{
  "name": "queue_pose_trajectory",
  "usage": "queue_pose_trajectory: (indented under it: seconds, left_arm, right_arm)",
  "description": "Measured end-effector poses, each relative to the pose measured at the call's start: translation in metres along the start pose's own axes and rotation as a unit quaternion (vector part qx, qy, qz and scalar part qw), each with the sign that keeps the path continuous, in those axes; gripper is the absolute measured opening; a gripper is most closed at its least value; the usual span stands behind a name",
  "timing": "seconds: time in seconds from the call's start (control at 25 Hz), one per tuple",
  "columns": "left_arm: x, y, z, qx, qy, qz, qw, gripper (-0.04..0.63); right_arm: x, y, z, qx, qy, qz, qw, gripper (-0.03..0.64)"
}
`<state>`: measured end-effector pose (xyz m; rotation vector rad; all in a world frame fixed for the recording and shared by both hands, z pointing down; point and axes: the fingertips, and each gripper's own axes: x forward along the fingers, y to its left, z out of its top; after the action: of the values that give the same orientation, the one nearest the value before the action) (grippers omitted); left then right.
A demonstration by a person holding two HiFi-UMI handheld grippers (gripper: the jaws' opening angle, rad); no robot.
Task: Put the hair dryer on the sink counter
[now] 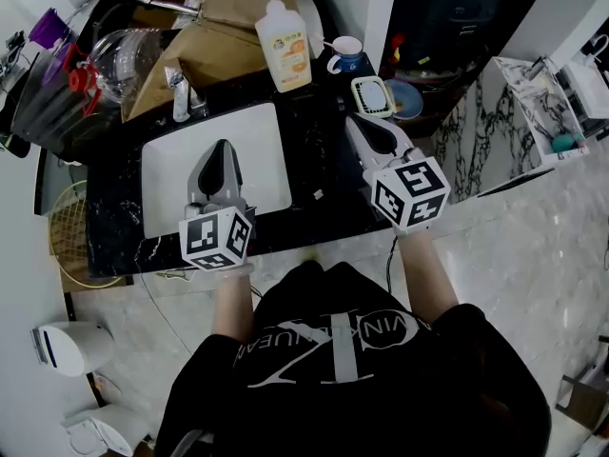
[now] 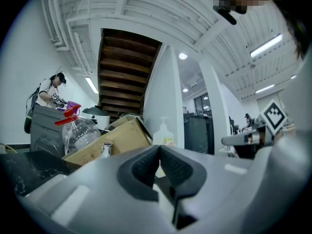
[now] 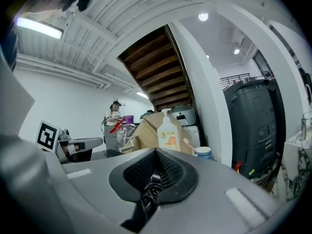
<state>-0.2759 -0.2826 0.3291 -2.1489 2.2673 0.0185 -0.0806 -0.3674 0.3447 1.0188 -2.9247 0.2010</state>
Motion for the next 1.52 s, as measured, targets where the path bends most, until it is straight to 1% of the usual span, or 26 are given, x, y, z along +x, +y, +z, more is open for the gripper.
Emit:
queue_pose_trajectory:
  seconds: [0.32,0.6,0.84,1.52]
  left_arm:
    - [0.003,0.004,0.003,-0.001,-0.004,0.002,1.0000,0.000]
    - [0.007,0.002,-0.003,-0.002,0.005,-0.003,1.0000,0.000]
    - [0.006,0.006,-0.009,-0.005,0.013,0.000,0.9999,0.000]
    - [0.004,0.017,-0.017,-0.003,0.021,0.006,0.9998,0.000]
  right_arm:
    - [0.004,-0.005,0.002,-0.002,-0.002,-0.005,1.000,0.004]
    - [0.005,-0.010,0.001,-0.001,0.000,-0.012,1.000,0.003]
    - [0.007,-0.017,-0.003,0.002,0.002,-0.021,1.000,0.003]
    - [0.016,-0.012,-0.011,-0.002,0.007,-0.019,1.000,0.003]
